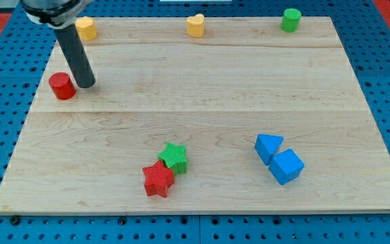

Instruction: Push the blue cube below the green circle

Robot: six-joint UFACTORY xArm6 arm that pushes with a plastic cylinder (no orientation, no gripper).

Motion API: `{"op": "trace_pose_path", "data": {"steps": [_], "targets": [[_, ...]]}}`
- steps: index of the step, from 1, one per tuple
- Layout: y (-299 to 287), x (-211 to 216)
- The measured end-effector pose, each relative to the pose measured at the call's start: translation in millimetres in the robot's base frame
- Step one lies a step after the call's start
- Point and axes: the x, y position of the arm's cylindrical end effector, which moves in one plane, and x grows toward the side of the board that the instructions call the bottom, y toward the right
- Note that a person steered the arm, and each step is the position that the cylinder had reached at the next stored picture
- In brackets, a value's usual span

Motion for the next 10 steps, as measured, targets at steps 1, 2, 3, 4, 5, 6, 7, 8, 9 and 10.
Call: {"op": "trace_pose_path", "data": {"steps": [1,2,3,4,5,6,7,8,9,10], "targets": [[33.7,18.7],[54.2,41.2],[116.7,66.9],[176.9,100.3],[185.4,115.7],[185.8,115.7],[185.8,123.5],[203.0,178.6],[252.5,199.5],[336.9,198.2]]}}
